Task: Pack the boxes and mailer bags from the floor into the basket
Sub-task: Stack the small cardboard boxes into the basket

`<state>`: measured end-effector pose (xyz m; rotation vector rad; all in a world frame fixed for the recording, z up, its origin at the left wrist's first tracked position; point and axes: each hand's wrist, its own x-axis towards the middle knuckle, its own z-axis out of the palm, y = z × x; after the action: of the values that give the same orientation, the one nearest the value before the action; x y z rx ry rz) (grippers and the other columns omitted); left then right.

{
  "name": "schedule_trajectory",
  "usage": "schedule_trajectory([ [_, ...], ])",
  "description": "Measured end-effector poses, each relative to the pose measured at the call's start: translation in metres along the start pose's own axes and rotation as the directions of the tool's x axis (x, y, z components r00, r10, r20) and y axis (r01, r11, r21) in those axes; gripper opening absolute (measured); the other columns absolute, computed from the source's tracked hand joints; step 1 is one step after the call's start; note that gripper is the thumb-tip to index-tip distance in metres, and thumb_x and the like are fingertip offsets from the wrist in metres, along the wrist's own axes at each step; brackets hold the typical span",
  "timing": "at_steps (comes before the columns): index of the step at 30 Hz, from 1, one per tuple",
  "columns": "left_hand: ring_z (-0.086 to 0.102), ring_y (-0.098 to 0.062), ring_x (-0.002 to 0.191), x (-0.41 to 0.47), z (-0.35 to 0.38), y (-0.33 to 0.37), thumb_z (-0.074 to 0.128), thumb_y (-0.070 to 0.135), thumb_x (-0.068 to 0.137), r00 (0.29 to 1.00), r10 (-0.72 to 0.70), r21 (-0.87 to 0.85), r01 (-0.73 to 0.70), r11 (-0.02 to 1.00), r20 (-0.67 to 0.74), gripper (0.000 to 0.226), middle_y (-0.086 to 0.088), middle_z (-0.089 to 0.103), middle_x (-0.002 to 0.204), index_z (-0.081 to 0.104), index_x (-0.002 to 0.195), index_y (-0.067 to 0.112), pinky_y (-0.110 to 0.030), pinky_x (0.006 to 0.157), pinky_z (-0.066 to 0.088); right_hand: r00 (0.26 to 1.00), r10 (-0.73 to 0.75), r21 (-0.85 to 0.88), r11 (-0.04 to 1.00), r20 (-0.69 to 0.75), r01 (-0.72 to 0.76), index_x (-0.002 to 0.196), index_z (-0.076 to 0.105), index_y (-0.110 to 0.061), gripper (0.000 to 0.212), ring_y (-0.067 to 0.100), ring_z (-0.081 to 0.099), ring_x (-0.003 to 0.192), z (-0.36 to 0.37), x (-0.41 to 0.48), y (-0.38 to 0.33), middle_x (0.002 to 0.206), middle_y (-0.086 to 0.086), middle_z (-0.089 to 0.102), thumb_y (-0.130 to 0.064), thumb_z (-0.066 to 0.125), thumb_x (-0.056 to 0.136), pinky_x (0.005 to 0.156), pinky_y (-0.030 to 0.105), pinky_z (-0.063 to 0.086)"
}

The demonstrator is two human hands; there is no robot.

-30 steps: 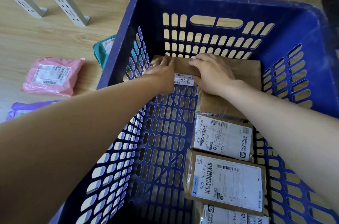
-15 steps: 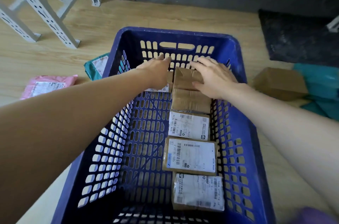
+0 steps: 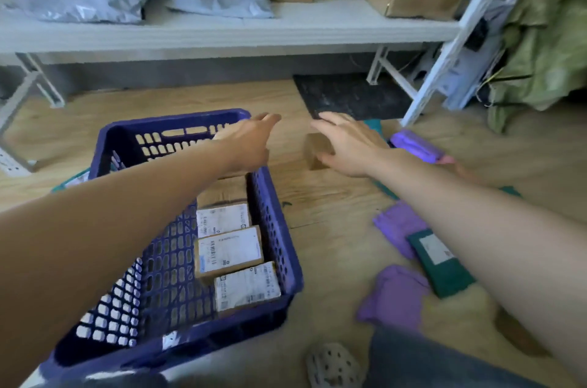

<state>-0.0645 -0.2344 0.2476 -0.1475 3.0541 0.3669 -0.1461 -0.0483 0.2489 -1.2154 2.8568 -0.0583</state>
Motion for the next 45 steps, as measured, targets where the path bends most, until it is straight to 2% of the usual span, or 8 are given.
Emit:
schedule_trajectory([
  [4,0.056,-0.027,0.091,-0.024,-0.009,0.084,0.054,0.016,0.090,0.993,0.112,0.016,-0.111,0.994,-0.026,0.069,-0.007,0.038,0.147,0.018,0.148,0.024,-0.035,0.071,0.046,0.997,0.071,0.000,0.997,-0.036,-0.071,0.149,0.025,-0.025,0.069,0.023,0.021,0.143,-0.030,-0.074,0.037,0.157,0.002,0.020,-0.034,0.058,0.090,0.112,0.040,0.030],
  [9,0.043,-0.028,0.130,-0.058,-0.022,0.183,0.053,0.023,0.090,0.980,0.196,-0.032,-0.197,0.980,-0.045,0.069,-0.007,0.033,0.151,0.018,0.150,0.020,-0.032,0.101,0.037,0.984,0.156,0.008,0.988,-0.086,-0.156,0.150,0.025,-0.023,0.070,0.024,0.028,0.140,-0.055,-0.162,0.074,0.155,0.003,0.025,-0.031,0.060,0.089,0.110,0.038,0.033],
  [16,0.050,-0.024,0.124,-0.059,0.006,0.280,0.057,0.030,0.086,0.944,0.330,-0.051,-0.329,0.943,0.021,0.061,-0.004,0.048,0.139,0.033,0.142,0.026,-0.028,0.099,0.039,0.965,0.244,0.050,0.969,-0.091,-0.240,0.140,0.040,-0.029,0.058,0.023,0.045,0.126,-0.062,-0.262,0.136,0.142,-0.003,0.041,-0.025,0.058,0.085,0.098,0.037,0.044],
  [26,0.048,-0.029,0.125,-0.019,0.086,0.380,0.057,0.017,0.089,0.860,0.446,0.011,-0.463,0.887,0.250,0.065,-0.012,0.045,0.142,0.026,0.145,0.015,-0.037,0.102,0.039,0.880,0.474,0.162,0.871,-0.034,-0.463,0.142,0.039,-0.027,0.061,0.030,0.045,0.124,-0.032,-0.365,0.232,0.135,0.010,0.049,-0.030,0.059,0.085,0.100,0.042,0.041],
  [31,0.041,-0.028,0.132,0.010,0.144,0.426,0.057,0.020,0.087,0.775,0.539,-0.023,-0.565,0.825,0.331,0.067,-0.007,0.038,0.148,0.026,0.147,0.019,-0.039,0.105,0.038,0.797,0.600,0.166,0.781,0.064,-0.602,0.147,0.031,-0.021,0.065,0.030,0.037,0.133,0.012,-0.391,0.277,0.146,0.009,0.037,-0.016,0.057,0.087,0.106,0.041,0.037],
  [39,0.040,-0.027,0.133,0.050,0.256,0.481,0.058,0.022,0.089,0.707,0.543,-0.108,-0.562,0.820,0.453,0.069,-0.010,0.035,0.149,0.022,0.148,0.018,-0.033,0.107,0.035,0.717,0.659,0.155,0.702,0.230,-0.695,0.151,0.022,-0.023,0.064,0.027,0.028,0.140,0.092,-0.421,0.343,0.155,0.009,0.024,-0.010,0.048,0.094,0.110,0.036,0.028],
  [42,0.042,-0.030,0.130,0.054,0.297,0.492,0.057,0.034,0.089,0.712,0.502,-0.106,-0.523,0.846,0.492,0.069,-0.011,0.036,0.147,0.023,0.146,0.017,-0.042,0.104,0.039,0.707,0.658,0.119,0.705,0.258,-0.700,0.151,0.015,-0.029,0.070,0.028,0.025,0.142,0.122,-0.426,0.368,0.158,0.009,0.015,-0.008,0.048,0.093,0.111,0.039,0.031],
  [45,0.046,-0.028,0.127,0.056,0.335,0.505,0.058,0.066,0.075,0.728,0.487,-0.192,-0.454,0.870,0.483,0.085,-0.004,0.040,0.143,0.028,0.141,0.022,-0.047,0.098,0.044,0.686,0.664,0.004,0.717,0.297,-0.697,0.151,0.005,-0.033,0.088,0.026,0.023,0.143,0.158,-0.427,0.394,0.159,0.005,0.007,0.001,0.055,0.088,0.109,0.040,0.036],
])
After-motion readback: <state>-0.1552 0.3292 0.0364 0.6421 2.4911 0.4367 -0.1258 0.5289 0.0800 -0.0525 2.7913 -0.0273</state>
